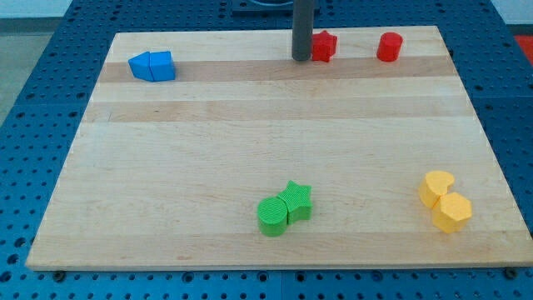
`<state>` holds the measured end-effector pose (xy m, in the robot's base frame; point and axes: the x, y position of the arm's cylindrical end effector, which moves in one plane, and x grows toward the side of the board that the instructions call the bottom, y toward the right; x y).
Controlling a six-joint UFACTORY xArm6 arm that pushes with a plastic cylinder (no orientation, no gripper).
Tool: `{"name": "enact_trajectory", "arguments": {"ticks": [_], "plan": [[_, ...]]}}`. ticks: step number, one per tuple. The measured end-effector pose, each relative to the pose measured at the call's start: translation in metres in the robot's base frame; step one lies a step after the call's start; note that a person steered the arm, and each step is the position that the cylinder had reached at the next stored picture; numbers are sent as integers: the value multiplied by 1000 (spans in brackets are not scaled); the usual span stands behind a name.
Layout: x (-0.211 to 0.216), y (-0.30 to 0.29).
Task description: Slide the red star to the left of the red circle
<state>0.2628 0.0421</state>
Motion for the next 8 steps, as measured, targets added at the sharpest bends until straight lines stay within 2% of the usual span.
{"name": "enact_trajectory", "arguments": {"ticks": [3,4,6,7,8], "plan": [[0,60],[0,59],[4,3],[-15,-4],[-47,41]]}}
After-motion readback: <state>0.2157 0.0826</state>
